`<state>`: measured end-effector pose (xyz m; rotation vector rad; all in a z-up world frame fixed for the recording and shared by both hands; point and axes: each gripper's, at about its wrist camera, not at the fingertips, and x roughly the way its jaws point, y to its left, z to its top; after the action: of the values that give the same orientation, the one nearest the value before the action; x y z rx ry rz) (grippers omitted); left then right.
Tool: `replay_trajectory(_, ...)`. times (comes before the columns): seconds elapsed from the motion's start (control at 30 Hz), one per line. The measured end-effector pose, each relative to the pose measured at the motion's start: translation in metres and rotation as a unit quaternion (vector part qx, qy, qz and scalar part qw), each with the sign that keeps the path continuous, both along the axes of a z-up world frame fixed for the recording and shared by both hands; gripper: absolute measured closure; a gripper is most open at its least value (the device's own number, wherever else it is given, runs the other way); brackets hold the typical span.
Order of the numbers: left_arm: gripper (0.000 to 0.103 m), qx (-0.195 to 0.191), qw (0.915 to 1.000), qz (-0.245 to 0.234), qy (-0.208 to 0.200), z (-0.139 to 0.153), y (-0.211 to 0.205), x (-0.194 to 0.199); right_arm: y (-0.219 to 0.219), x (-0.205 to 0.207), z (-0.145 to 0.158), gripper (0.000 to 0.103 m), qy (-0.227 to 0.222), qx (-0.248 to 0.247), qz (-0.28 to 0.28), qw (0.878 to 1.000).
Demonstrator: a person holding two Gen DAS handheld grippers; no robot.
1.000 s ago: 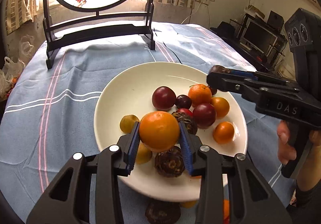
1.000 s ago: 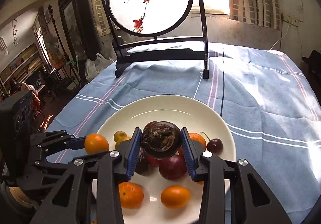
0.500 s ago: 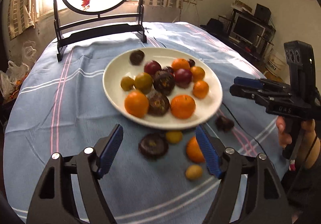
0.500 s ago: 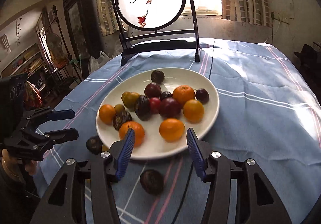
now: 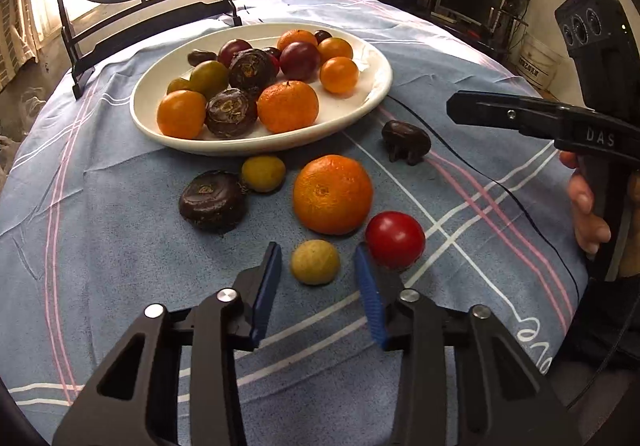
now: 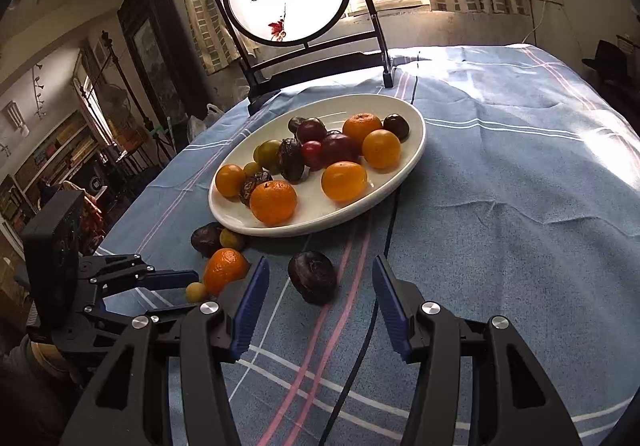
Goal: Organize fruits
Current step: 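Grasp a small yellow fruit with the left tool while the right tool grasps a brown fruit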
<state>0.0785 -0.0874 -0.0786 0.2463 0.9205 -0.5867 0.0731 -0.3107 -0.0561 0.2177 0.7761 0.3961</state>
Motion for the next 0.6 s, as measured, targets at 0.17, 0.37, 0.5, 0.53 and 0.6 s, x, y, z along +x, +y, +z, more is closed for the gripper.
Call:
replay_trajectory(0.17,0.080,-0.005,1.0000,-0.002,-0.004,0.003,0.001,-0.006,0.003,0.002,-0.002,0.049,0.008,-0.011,-0.002,1.000)
replay_trajectory(0.37,0.080,-0.046,0.9984,0.015,-0.029,0.029,0.025,-0.021,0.031,0.012,-0.005,0.049,0.020,-0.073,0.022,0.997)
replay_trajectory(0.5,0.080,-0.054,0.9976,0.025,-0.034,0.037,0.036,-0.026,0.046,0.029,-0.012,0.049,0.042,-0.103,0.035,0.993)
replay_trajectory(0.53,0.080,-0.056,0.9975,0.027,-0.034,0.037,0.038,-0.027,0.047,0.035,-0.016,0.049,0.054,-0.101,0.038,0.993)
replay_trajectory(0.6,0.080,-0.058,0.9974,0.027,-0.032,0.037,0.041,-0.027,0.049,0.044,-0.024,0.059,0.079,-0.094,0.038,0.992)
